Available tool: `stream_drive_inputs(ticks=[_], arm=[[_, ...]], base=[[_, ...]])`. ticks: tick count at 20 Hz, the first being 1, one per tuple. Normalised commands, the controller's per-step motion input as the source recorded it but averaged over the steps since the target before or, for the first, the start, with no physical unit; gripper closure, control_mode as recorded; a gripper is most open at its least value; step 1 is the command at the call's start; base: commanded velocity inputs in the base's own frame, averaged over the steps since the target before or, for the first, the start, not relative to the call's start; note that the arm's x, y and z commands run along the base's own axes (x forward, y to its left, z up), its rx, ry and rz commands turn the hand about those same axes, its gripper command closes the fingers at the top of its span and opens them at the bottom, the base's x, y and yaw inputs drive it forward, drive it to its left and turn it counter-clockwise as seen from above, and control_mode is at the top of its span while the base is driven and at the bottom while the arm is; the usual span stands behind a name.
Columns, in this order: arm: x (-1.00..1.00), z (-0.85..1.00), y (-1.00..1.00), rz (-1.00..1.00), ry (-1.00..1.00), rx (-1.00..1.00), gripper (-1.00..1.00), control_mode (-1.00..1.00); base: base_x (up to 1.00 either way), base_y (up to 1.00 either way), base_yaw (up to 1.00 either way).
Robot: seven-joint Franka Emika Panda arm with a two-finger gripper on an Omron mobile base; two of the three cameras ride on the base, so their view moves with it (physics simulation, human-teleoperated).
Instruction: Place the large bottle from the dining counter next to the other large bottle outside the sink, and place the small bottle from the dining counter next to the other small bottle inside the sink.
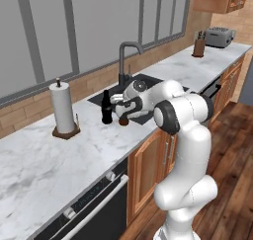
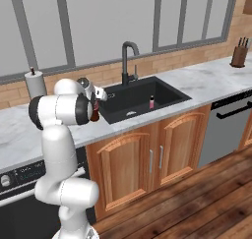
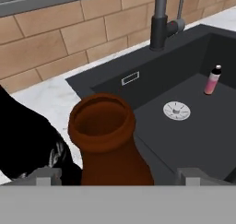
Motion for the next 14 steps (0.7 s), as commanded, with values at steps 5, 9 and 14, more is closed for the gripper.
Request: stream_drive_inputs(ticks=[5,9,14], arm=[[-0.17,0.49,0.0,0.05,-0.08,0.01,-1.0,-1.0],[-0.25,0.71,0.0,0.02,-0.08,0.0,-1.0,-1.0],[-0.15,0.71,0.0,0.0,-0.06,0.0,-1.0,-1.0]], base=[[0.0,0.0,0.0],[0.0,0.0,0.0],[0.0,0.0,0.0]])
